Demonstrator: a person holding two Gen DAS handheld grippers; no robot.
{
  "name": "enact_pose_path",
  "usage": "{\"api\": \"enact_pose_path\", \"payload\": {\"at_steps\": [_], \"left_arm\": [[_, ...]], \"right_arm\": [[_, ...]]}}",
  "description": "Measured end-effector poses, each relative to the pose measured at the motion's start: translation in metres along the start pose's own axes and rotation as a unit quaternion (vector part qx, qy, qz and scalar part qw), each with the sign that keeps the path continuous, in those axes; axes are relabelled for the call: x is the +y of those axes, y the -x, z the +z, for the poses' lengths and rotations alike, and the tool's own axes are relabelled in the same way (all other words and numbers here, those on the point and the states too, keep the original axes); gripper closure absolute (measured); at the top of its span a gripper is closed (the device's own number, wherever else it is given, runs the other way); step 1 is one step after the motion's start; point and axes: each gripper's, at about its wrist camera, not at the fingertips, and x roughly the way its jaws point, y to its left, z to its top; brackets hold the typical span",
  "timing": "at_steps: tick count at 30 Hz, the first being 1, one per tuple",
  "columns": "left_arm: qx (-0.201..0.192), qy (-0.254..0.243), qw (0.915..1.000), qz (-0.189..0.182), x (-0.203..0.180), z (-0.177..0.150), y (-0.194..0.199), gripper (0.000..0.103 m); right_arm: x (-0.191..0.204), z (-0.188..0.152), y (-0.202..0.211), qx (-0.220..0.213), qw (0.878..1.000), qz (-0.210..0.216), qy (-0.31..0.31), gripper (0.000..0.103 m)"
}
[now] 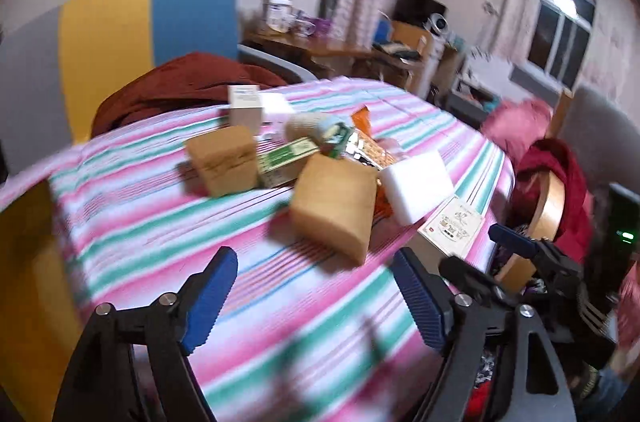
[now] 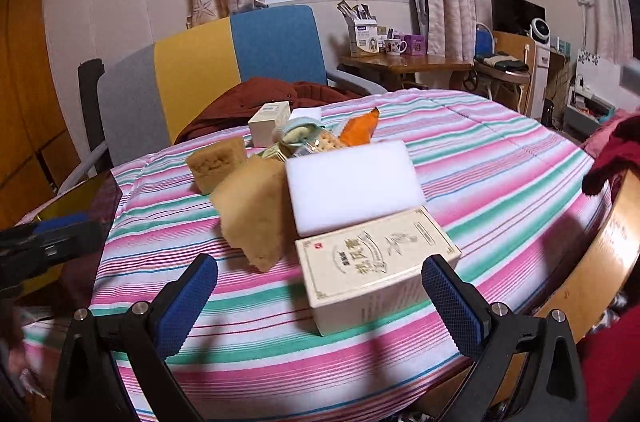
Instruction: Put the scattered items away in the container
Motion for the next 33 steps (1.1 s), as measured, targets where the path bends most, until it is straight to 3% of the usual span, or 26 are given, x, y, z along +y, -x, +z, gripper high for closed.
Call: {"api": "enact_pose_path", "payload": {"at_steps": [3, 11, 17, 24, 26, 28, 33], "left_arm": [[0.004, -0.017, 0.9998, -0.013, -0.005, 0.013, -0.02, 0.016], [0.028, -0.068, 0.9964, -0.042, -0.01, 0.03, -0.063, 0.015], [0.048, -0.066, 0.995, -0.058, -0.009, 0.029, -0.087, 0.015], [0.055, -0.037, 0.9958, -0.062, -0.005, 0.029, -0.107, 0.016], [0.05, -0.029, 0.997, -0.053, -0.002, 0.025, -0.107, 0.021], [0.038, -0.021, 0.9978, -0.051, 0.0, 0.022, -0.101, 0.028], [0.022, 0.012, 0.9994, -0.026, 0.012, 0.008, -0.078, 0.03]], "right_arm": [[-0.003, -0.002, -0.001, 0.0, 1.0, 0.009, -0.001, 0.0], [-0.008, -0.011, -0.003, 0.004, 1.0, 0.024, 0.003, 0.0], [-0.014, -0.011, -0.005, 0.001, 0.999, 0.033, -0.009, 0.0], [-0.011, -0.012, -0.008, 0.003, 1.0, 0.029, -0.002, 0.0], [-0.011, -0.012, -0.009, 0.002, 1.0, 0.025, -0.004, 0.0], [-0.011, -0.01, -0.01, -0.001, 1.0, 0.015, -0.007, 0.0], [-0.014, -0.002, -0.01, -0.023, 1.0, -0.012, -0.018, 0.0]]}}
